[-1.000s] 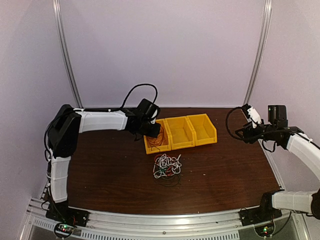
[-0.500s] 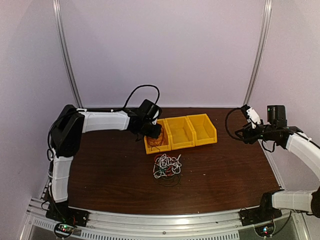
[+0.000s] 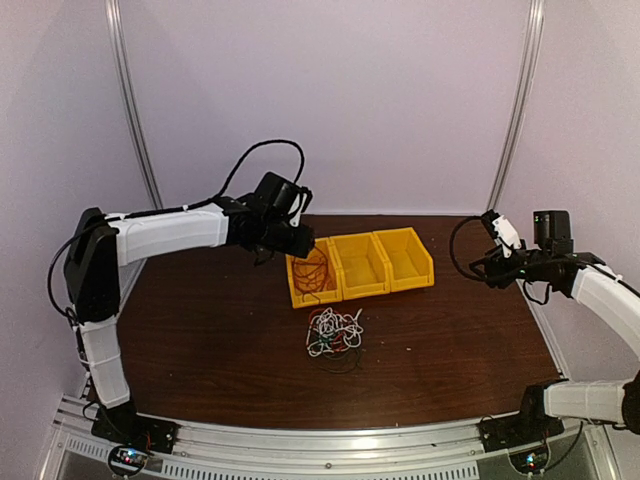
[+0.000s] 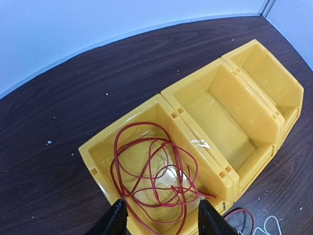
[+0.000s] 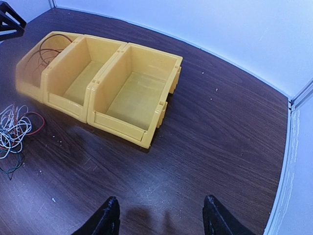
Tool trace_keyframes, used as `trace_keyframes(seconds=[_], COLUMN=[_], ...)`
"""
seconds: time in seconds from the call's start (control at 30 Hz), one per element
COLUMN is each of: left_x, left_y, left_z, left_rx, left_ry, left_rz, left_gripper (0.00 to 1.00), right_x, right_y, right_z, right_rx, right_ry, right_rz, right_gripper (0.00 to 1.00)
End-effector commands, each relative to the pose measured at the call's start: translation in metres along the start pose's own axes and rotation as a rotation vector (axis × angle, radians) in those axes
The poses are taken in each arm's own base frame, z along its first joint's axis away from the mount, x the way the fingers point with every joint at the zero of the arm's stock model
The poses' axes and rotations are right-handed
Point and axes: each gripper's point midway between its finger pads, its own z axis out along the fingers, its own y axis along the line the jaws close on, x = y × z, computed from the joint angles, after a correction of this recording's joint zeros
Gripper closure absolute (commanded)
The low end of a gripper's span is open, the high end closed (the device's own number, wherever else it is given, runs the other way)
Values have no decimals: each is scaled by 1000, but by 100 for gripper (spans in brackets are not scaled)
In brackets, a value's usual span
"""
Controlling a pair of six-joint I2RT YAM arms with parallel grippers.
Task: Untangle the cables
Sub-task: Place the untangled cable in the bin, then pick up one of the twisted cables from the tangled cable pile.
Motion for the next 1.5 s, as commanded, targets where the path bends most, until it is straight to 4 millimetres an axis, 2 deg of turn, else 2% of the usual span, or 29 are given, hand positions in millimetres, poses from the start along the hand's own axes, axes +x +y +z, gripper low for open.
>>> trace_keyframes(seconds=[0.0, 0.13, 0.27, 0.4, 0.53, 0.63, 0.73, 0.83, 0.9, 1.07, 1.23, 1.47], left_x=[-21, -37, -58, -60, -57, -53, -48, -45, -49, -53, -56, -59], left_y=[2, -11, -33, -39, -42, -37, -28, -20, -11, 6, 13, 17], left_z=[-40, -67, -99, -124, -146, -152, -150, -152, -155, -160, -168, -174], left_rx=[10, 95, 229, 286, 335, 322, 290, 250, 201, 113, 81, 57], left_ry=[-54, -107, -233, -380, -479, -495, -501, -486, -498, -511, -534, -551], left_rz=[35, 94, 189, 264, 282, 259, 228, 196, 181, 147, 135, 129], left_gripper=[48, 48, 49, 49, 49, 48, 48, 49, 49, 49, 48, 48], right_x=[6, -3, -23, -44, -73, -87, -92, -92, -84, -76, -58, -25], right_y=[-3, -4, 11, 42, 69, 102, 140, 178, 196, 231, 253, 269], right_z=[2, -4, -18, -20, -15, -7, 9, 31, 48, 88, 120, 138], right_rx=[9, 22, -45, -223, -311, -370, -429, -523, -582, -634, -742, -838], right_ry=[16, -14, -94, -122, -108, -95, -48, 18, 72, 150, 289, 432], right_rz=[9, -21, -121, -179, -250, -354, -467, -520, -528, -530, -424, -304], right_gripper=[42, 42, 45, 49, 57, 63, 69, 74, 75, 81, 82, 77])
